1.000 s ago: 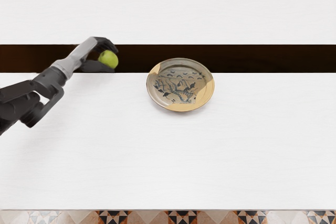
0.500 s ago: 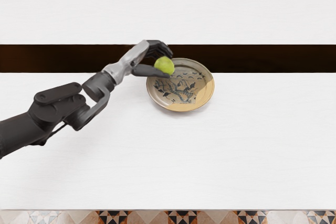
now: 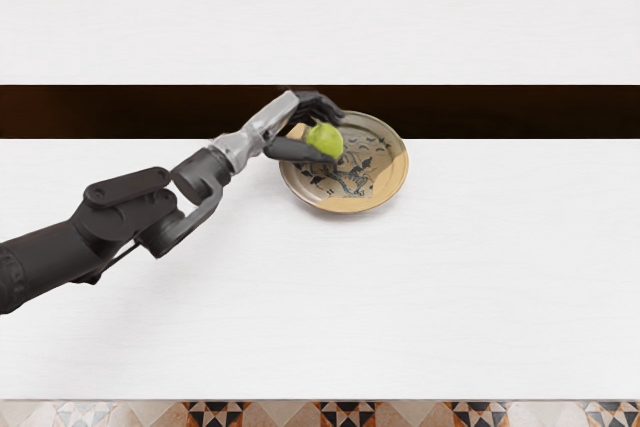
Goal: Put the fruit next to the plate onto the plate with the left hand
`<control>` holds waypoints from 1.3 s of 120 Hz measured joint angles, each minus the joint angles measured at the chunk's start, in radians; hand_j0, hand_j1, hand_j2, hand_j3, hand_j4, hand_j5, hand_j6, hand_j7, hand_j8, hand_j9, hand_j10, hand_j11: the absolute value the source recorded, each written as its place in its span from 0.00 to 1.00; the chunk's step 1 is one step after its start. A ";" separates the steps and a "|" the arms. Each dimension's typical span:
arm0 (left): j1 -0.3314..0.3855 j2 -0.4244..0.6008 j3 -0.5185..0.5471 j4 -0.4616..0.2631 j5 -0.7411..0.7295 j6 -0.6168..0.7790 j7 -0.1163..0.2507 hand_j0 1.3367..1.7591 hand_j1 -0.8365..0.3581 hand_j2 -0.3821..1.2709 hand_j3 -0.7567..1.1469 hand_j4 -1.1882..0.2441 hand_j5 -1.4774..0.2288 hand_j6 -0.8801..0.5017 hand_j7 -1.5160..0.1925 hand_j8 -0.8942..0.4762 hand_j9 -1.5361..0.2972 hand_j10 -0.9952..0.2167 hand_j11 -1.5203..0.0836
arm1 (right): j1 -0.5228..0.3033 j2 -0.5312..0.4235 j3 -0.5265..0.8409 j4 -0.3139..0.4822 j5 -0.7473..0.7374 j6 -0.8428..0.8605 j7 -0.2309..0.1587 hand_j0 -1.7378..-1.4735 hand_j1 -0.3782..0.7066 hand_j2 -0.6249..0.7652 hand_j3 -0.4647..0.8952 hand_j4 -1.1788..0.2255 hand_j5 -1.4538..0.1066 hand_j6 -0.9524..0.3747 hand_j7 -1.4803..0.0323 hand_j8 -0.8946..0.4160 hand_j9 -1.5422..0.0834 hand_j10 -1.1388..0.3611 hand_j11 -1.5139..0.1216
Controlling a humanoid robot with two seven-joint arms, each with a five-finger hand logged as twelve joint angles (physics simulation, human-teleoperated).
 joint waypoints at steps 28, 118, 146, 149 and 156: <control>0.005 -0.005 -0.006 0.013 -0.066 0.000 0.000 0.76 0.62 0.32 0.40 0.55 0.56 0.35 0.58 0.37 0.55 0.48 0.62 | 0.000 0.000 0.000 0.000 0.000 0.000 0.000 0.30 0.03 0.45 0.34 0.84 0.93 0.72 0.98 0.68 0.95 0.76 0.93; 0.245 0.220 -0.285 0.052 -0.227 -0.003 0.000 0.76 0.96 0.24 0.40 0.81 0.84 0.61 0.86 0.63 0.82 0.80 0.92 | 0.000 0.000 0.000 0.000 0.000 0.000 0.000 0.30 0.03 0.45 0.34 0.84 0.93 0.72 0.98 0.68 0.95 0.76 0.93; 0.259 0.259 -0.293 0.122 -0.329 -0.003 0.000 0.76 0.97 0.24 0.40 0.81 0.85 0.62 0.87 0.64 0.82 0.80 0.93 | 0.000 0.000 0.000 0.000 0.000 0.000 0.000 0.30 0.03 0.45 0.34 0.84 0.93 0.72 0.98 0.68 0.95 0.76 0.93; 0.259 0.261 -0.293 0.123 -0.337 -0.003 0.000 0.76 0.97 0.24 0.40 0.81 0.85 0.62 0.87 0.64 0.82 0.80 0.93 | 0.000 0.000 0.000 0.000 0.000 0.000 0.000 0.30 0.03 0.45 0.34 0.84 0.93 0.72 0.98 0.68 0.95 0.76 0.93; 0.259 0.261 -0.292 0.126 -0.350 -0.003 0.000 0.76 0.97 0.24 0.40 0.81 0.85 0.62 0.87 0.64 0.82 0.80 0.93 | 0.000 0.000 0.000 0.000 0.000 0.000 0.000 0.30 0.03 0.45 0.34 0.84 0.93 0.72 0.98 0.68 0.95 0.76 0.93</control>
